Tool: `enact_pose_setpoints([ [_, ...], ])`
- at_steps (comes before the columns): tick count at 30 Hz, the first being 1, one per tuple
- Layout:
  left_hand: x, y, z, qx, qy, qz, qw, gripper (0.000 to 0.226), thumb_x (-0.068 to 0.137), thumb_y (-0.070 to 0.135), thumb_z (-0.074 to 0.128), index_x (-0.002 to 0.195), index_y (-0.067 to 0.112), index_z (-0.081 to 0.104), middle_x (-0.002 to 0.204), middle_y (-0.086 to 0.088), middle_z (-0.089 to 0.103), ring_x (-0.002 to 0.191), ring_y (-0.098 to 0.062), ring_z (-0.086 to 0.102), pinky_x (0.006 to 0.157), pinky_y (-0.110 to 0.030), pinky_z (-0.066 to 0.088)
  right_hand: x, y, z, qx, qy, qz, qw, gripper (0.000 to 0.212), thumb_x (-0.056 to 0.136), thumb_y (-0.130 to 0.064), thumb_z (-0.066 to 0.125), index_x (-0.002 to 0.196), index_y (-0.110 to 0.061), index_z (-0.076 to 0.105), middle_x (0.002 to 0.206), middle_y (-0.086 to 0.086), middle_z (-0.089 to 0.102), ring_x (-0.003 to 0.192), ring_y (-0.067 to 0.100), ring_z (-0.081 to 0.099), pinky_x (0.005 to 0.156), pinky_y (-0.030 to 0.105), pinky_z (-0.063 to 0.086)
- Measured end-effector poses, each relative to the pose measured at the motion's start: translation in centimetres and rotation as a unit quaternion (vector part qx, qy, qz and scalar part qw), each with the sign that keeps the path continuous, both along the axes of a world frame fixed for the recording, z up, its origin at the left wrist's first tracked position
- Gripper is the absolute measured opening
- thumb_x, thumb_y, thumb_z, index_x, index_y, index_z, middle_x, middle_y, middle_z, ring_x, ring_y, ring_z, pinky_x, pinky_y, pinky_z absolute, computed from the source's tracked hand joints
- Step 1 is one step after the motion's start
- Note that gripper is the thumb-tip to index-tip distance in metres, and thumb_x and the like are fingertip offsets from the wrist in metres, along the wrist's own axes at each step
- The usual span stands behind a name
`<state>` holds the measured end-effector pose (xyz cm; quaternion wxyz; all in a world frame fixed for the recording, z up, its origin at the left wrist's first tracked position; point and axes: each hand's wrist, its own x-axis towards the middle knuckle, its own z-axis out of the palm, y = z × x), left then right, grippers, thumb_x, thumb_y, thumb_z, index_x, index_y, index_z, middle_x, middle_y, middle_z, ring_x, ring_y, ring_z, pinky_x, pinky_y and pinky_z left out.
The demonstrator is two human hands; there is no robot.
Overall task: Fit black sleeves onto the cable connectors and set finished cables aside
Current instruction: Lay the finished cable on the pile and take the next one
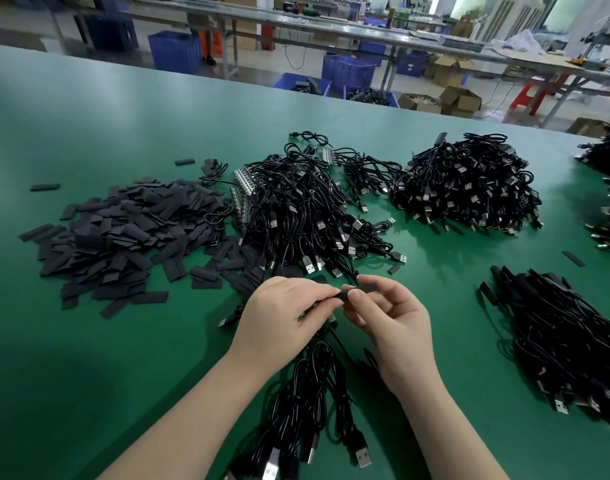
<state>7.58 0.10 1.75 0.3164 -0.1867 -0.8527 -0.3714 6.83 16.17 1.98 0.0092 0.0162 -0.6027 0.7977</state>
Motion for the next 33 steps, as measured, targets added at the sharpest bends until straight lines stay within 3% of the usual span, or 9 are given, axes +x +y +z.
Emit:
enact_pose_setpoints([
  [3, 0.1, 0.2, 0.0, 0.024, 0.001, 0.011, 1.000, 0.024, 0.086, 0.033, 0.064, 0.092, 0.016, 0.079, 0.088, 0.009, 0.075, 0.088, -0.003, 0.064, 0.084, -0.015, 0.045, -0.1, 0.1, -0.2, 0.014, 0.005, 0.002, 1.000, 0.019, 0.073, -0.018, 0.078, 0.091, -0.024, 0.076, 0.063, 0.007, 0.059, 0.061, 0.012, 0.062, 0.075, 0.028, 0.057],
  [10, 0.3, 0.4, 0.0, 0.083, -0.021, 0.004, 0.996, 0.027, 0.082, 0.035, 0.065, 0.096, 0.016, 0.079, 0.087, 0.006, 0.076, 0.085, -0.004, 0.065, 0.079, -0.028, 0.052, 0.0, 0.0, -0.2, 0.015, 0.011, 0.004, 1.000, 0.018, 0.073, -0.016, 0.078, 0.089, -0.025, 0.076, 0.061, 0.003, 0.057, 0.060, 0.013, 0.061, 0.074, 0.027, 0.057],
  [16, 0.1, 0.0, -0.2, 0.009, -0.015, -0.007, 1.000, 0.029, 0.085, 0.036, 0.062, 0.100, 0.016, 0.078, 0.091, 0.005, 0.076, 0.083, -0.011, 0.069, 0.081, -0.024, 0.050, 0.1, 0.0, 0.1, 0.029, 0.019, 0.023, 0.999, 0.022, 0.073, -0.017, 0.082, 0.090, -0.028, 0.075, 0.062, 0.001, 0.062, 0.064, 0.013, 0.065, 0.073, 0.025, 0.056],
  [22, 0.1, 0.2, 0.0, 0.008, -0.037, 0.019, 0.999, 0.030, 0.086, 0.042, 0.060, 0.096, 0.021, 0.079, 0.088, 0.012, 0.075, 0.087, -0.003, 0.064, 0.081, -0.017, 0.044, 0.4, -0.1, 0.6, 0.069, 0.041, -0.004, 0.997, 0.025, 0.076, -0.017, 0.079, 0.093, -0.033, 0.071, 0.070, 0.003, 0.071, 0.071, 0.013, 0.068, 0.071, 0.021, 0.055],
  [28, -0.1, 0.2, -0.2, -0.026, -0.064, 0.018, 0.997, 0.027, 0.089, 0.041, 0.057, 0.099, 0.026, 0.078, 0.090, 0.016, 0.074, 0.085, 0.001, 0.066, 0.078, -0.022, 0.047, 0.4, -0.2, 0.6, 0.085, 0.058, -0.046, 0.994, 0.026, 0.084, -0.006, 0.074, 0.102, -0.026, 0.069, 0.079, 0.004, 0.076, 0.076, 0.013, 0.073, 0.073, 0.019, 0.055],
  [33, -0.1, 0.1, -0.4, -0.008, -0.066, 0.033, 0.997, 0.017, 0.088, 0.036, 0.064, 0.095, 0.027, 0.078, 0.084, 0.016, 0.073, 0.082, -0.002, 0.064, 0.076, -0.021, 0.046, 0.6, -0.2, 0.2, 0.183, 0.097, -0.063, 0.976, 0.039, 0.091, -0.014, 0.069, 0.112, -0.048, 0.066, 0.087, -0.007, 0.077, 0.085, 0.012, 0.073, 0.079, 0.020, 0.056],
])
